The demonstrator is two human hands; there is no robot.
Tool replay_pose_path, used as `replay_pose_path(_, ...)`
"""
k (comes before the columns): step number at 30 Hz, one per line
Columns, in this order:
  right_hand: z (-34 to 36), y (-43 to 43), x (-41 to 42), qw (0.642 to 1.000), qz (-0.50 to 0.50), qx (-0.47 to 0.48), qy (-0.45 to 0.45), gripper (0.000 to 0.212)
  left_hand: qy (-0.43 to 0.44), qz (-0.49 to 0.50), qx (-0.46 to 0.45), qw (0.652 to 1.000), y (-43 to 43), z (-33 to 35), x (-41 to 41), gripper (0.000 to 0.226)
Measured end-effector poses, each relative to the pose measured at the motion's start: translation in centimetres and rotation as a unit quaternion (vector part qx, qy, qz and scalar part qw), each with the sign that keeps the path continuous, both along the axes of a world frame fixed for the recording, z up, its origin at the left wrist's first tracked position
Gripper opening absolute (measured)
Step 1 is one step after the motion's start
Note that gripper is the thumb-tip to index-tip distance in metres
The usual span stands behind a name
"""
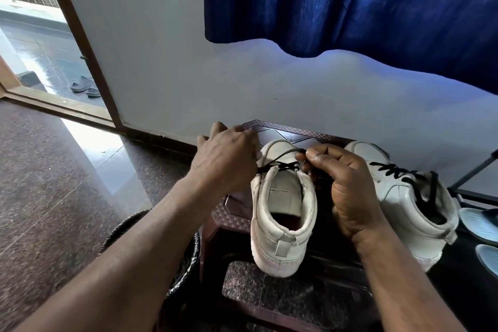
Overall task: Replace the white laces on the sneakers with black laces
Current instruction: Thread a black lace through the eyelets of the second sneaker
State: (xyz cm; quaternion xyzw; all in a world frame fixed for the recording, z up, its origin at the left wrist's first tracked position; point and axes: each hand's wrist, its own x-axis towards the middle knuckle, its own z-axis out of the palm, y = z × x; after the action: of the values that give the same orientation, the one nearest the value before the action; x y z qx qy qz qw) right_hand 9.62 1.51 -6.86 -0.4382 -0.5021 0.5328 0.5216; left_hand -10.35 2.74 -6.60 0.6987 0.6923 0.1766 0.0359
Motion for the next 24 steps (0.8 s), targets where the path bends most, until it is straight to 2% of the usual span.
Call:
replay_pose_path(1,0.1,0.0,-0.1,1.000,-0.003,0.006,-0.003,0.019,-0.062,-0.024,0.007,0.998,0.2,0.0,0.1,0.009)
replay_pose_path(2,0.1,0.0,-0.1,1.000,-0.007,0.011,-0.008,0.020,-0.163,-0.056,0.001,0.985,0.4,0.1,0.2,0.012)
replay_pose_path(4,0.2,-0.1,-0.2,0.999,-0.015,0.019,-0.026,0.017,-0.380,-0.120,-0.062,0.915,0.2,0.7,0.8,0.027)
replay_pose_path(5,0.3,-0.2,-0.2,0.999,-0.020,0.024,-0.038,0.016,-0.425,-0.143,-0.080,0.890,0.1,0.8,1.1,0.034)
replay_pose_path(7,0.4,-0.2,-0.3,0.998,-0.026,0.031,-0.055,0.015,-0.416,-0.173,-0.071,0.890,-0.3,0.9,1.7,0.035)
replay_pose_path(11,0.2,-0.2,-0.1,0.994,-0.021,0.039,-0.096,0.016,-0.390,-0.138,-0.034,0.910,0.0,0.4,2.2,0.012)
replay_pose_path(14,0.5,-0.4,0.1,0.995,0.015,0.025,-0.098,0.010,-0.374,-0.117,-0.013,0.920,-0.1,0.7,2.1,0.014)
replay_pose_path(16,1.1,-0.7,0.6,0.994,0.060,0.015,-0.087,0.019,-0.367,-0.098,0.010,0.925,-0.4,0.9,2.2,0.013)
replay_pose_path(18,1.5,-0.6,1.3,0.977,0.095,0.027,-0.188,0.035,-0.372,-0.085,0.015,0.924,-0.5,1.1,2.2,0.012)
replay_pose_path(20,1.6,-0.7,1.7,0.937,0.100,0.033,-0.334,0.045,-0.379,-0.084,-0.004,0.922,-0.4,1.1,2.1,0.014)
replay_pose_path(21,1.6,-0.8,1.8,0.925,0.083,0.036,-0.369,0.041,-0.386,-0.085,-0.016,0.919,-0.5,1.1,2.1,0.014)
replay_pose_path(24,1.1,-0.8,1.4,0.933,-0.034,0.065,-0.352,0.007,-0.418,-0.084,-0.051,0.903,-0.7,1.3,2.3,0.014)
